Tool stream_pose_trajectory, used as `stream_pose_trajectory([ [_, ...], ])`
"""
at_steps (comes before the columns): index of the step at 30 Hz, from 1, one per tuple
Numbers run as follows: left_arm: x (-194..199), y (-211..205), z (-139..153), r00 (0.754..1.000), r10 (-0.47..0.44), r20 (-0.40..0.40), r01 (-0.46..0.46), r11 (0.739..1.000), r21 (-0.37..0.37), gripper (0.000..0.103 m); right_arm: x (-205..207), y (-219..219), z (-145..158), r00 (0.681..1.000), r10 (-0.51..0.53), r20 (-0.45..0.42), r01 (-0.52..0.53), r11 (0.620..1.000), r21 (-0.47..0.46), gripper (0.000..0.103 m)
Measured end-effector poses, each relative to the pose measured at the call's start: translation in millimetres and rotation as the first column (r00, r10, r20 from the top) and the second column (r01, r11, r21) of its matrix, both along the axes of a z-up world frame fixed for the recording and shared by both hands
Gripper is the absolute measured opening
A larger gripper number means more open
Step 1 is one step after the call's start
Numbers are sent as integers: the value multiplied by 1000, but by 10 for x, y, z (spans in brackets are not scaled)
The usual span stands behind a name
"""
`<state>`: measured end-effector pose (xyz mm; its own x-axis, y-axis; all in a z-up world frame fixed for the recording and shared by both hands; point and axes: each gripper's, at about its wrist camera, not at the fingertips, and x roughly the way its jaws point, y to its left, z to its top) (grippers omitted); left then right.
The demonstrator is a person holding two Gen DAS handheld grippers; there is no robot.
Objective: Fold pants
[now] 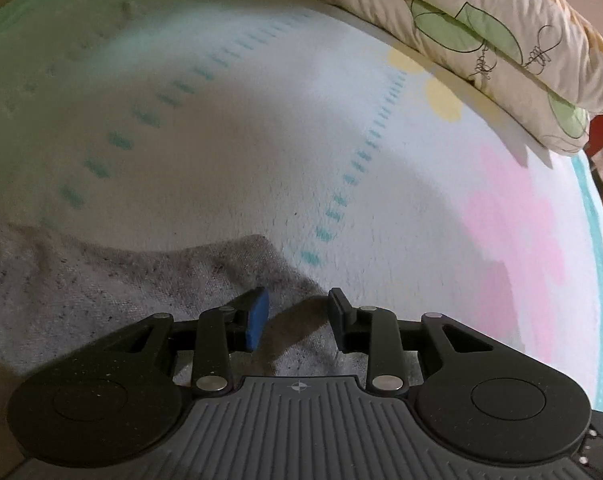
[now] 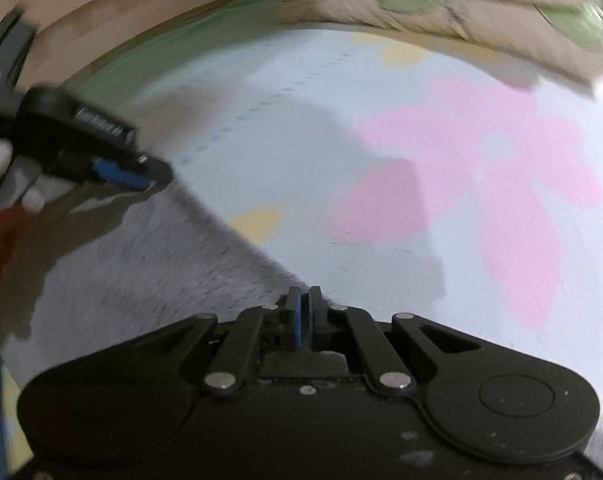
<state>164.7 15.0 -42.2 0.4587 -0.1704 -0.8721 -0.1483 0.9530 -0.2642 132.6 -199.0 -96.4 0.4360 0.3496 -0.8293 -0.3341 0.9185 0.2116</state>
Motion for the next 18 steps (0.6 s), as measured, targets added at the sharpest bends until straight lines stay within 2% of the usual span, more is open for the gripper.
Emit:
stream_pose_trajectory([
  [3, -183, -91, 141, 998, -55, 20, 54, 998, 35, 32, -84, -212, 153, 999, -48, 3, 48, 999, 20, 10],
  [9, -731, -492, 199, 977, -215, -6, 215, 976, -24, 32, -349, -974, 431, 974, -221, -43, 223, 973, 55, 14],
  [14, -1161, -1003, 66, 931, -363, -43, 360, 930, -74, 33, -836, -1665, 679, 917, -396, -49, 397, 917, 21, 20],
  [16, -1294, -1170, 6, 915, -400, -58, 395, 914, -90, 33, -1002, -1882, 736, 883, -466, -51, 467, 884, 11, 25],
  [18, -1402, -1290, -34, 902, -426, -65, 419, 902, -107, 33, -1187, -2110, 778, 846, -531, -60, 532, 847, 12, 26],
])
